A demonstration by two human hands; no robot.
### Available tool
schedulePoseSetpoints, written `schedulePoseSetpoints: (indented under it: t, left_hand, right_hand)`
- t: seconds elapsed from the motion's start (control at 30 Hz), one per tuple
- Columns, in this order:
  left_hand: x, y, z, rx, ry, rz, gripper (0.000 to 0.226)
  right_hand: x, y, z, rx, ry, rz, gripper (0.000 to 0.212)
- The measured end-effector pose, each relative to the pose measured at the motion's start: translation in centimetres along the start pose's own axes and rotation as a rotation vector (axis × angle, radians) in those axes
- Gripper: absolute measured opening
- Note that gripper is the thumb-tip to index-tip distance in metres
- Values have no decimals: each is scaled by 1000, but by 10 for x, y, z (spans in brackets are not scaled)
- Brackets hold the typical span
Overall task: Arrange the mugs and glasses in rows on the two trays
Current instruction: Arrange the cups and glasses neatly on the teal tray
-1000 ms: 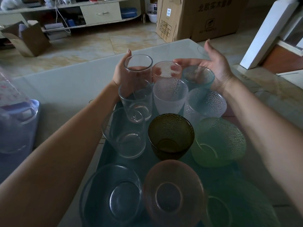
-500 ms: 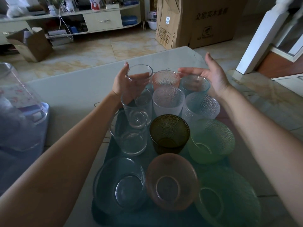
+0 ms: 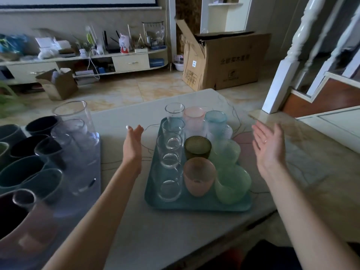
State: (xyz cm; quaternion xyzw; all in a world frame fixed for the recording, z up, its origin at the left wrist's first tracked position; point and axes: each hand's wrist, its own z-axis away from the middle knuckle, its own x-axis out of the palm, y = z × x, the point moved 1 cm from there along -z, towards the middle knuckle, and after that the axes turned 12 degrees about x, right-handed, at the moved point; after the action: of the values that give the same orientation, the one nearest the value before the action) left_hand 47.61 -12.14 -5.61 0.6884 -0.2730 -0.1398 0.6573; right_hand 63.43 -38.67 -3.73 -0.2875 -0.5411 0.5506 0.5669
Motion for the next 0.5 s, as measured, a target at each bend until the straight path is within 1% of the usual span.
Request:
schedulePoseSetpoints:
  t: [0.1,0.13,0.17,0.2,0.23,0.3,0.33,0.37,0.43,0.47,0.5]
  left_hand:
    - [-7,7,65,81,289,50,45]
    - [-5,6,86,95,342,89,44]
    - [-2,2,105,110,366,110,45]
    - [2,-2,121,123,362,102,46]
    - [7,-8,135,135,338,60,46]
    - [18,-16,154,163,274,-39,50]
    - [23,-19,159,184,241,-67,56]
    - [28,-19,161,199,210,-76,63]
    - [33,-21,157,218,176,-60,78]
    - [34,-22,152,216,188,-69,78]
    - [36,-23,148,218,210,-97,72]
  right_hand:
    - [-7,18,64,-87,270,-115,61]
    - [-5,31,89,-118,363,-98,64]
    - [1,46,114,-160,431,-19,69]
    - [10,62,138,-213,444,85,78]
    - [21,79,156,-258,413,163,89]
    - [43,106,173,-317,355,235,107]
    - [51,113,171,-335,355,263,114]
    - [59,117,166,-335,379,300,119]
    - [67,119,151,-330,455,359,123]
    - [70,119,145,-333,481,372,125]
    - [72,119,140,-340,489,377,127]
